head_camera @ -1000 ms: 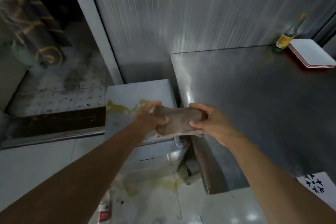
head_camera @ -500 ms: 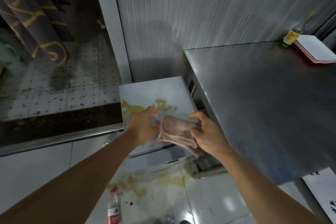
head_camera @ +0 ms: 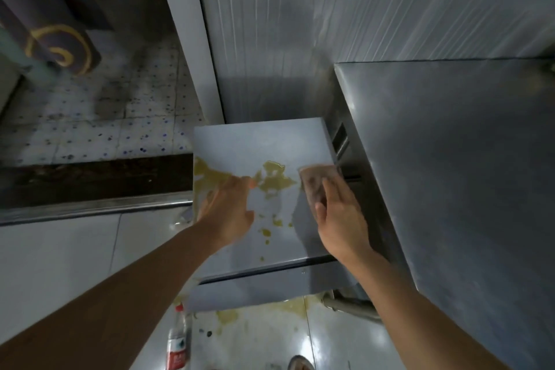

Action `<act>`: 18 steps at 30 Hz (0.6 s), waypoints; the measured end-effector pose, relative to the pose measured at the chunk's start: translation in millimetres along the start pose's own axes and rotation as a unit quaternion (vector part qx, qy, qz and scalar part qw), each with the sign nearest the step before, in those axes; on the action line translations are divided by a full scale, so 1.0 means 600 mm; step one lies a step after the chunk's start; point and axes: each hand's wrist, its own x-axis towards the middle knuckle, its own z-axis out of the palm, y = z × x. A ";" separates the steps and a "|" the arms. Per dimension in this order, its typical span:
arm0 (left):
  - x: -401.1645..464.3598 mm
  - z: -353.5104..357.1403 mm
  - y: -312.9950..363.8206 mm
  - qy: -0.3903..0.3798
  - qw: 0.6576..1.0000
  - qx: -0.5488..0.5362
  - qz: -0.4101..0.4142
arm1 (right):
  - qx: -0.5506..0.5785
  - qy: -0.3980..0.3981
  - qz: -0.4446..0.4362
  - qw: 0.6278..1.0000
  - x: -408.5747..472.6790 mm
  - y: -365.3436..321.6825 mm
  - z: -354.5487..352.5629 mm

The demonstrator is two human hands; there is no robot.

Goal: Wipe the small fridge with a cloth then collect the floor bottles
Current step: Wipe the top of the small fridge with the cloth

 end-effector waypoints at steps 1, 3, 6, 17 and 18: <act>0.012 0.004 -0.002 0.009 1.000 0.012 0.003 | -0.020 -0.012 -0.021 0.999 0.008 0.009 0.009; 0.039 0.009 -0.006 0.021 0.999 0.024 0.003 | -0.066 -0.065 -0.057 0.994 0.016 0.023 0.033; 0.087 0.010 -0.015 0.037 0.998 0.044 -0.014 | -0.098 -0.078 -0.041 0.991 0.026 0.032 0.070; 0.215 0.018 -0.086 0.116 0.984 0.132 -0.006 | -0.023 -0.022 -0.010 0.999 0.271 0.038 0.089; 0.215 0.022 -0.091 0.126 0.984 0.126 -0.002 | 0.017 -0.020 -0.008 1.000 0.294 0.039 0.084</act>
